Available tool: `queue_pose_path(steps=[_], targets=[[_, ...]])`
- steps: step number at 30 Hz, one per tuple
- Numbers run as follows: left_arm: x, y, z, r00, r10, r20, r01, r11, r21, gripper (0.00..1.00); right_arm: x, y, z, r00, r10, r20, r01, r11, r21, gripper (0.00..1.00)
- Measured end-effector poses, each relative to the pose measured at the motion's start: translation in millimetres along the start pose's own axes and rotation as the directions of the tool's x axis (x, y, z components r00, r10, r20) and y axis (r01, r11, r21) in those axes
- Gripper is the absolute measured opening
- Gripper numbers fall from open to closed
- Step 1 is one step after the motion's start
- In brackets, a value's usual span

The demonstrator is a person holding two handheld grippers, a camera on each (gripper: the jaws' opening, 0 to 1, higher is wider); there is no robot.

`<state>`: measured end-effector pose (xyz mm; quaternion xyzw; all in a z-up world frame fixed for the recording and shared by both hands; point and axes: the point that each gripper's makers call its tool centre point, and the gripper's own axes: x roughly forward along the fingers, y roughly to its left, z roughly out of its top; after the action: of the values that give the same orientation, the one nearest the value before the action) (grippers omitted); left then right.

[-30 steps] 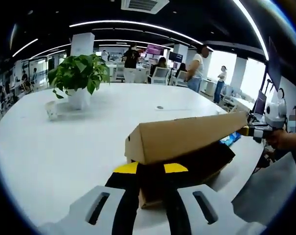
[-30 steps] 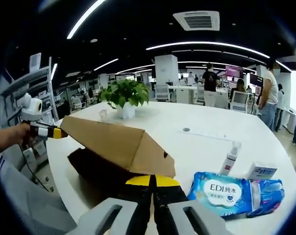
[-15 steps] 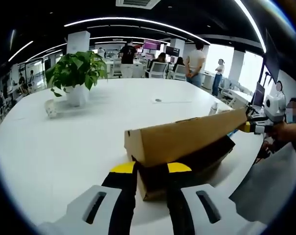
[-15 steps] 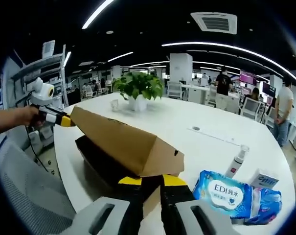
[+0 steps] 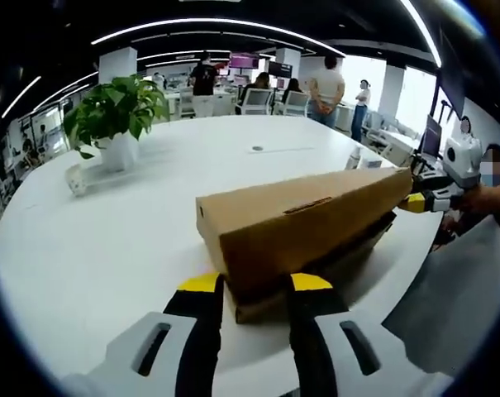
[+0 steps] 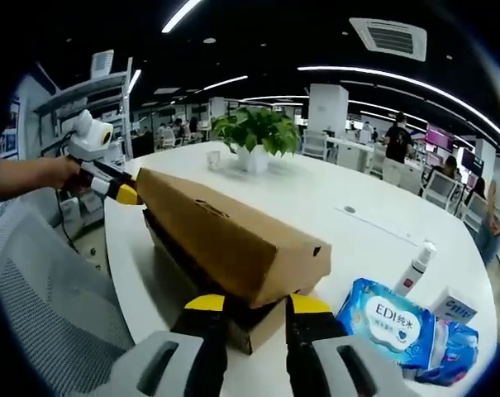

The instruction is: Operate the shoe box by opening the lid, removing the specified soft item, and placing it in the target area until the item is outside and the box remains undamaged.

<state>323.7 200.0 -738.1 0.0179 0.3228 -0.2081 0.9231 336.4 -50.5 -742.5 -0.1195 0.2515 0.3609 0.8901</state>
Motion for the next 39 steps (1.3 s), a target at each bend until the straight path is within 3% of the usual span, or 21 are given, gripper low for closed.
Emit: queue_pose_path(steps=[12, 28, 39], targets=[[9, -5.8, -27.7, 0.997, -0.002, -0.075, 0.006, 0.998, 0.056, 0.39, 5, 10, -17.2, 0.999, 0.018, -0.052, -0.021, 0.998, -0.058, 0.29], [19, -7.6, -41.2, 0.995, -0.014, -0.099, 0.019, 0.998, 0.054, 0.43, 13, 13, -28.4, 0.995, 0.03, -0.096, -0.033, 0.999, -0.033, 0.31], [26, -2.2, -45.6, 0.994, -0.015, -0.105, 0.016, 1.0, 0.015, 0.4, 20, 11, -36.2, 0.993, 0.023, -0.112, -0.024, 1.0, -0.01, 0.31]])
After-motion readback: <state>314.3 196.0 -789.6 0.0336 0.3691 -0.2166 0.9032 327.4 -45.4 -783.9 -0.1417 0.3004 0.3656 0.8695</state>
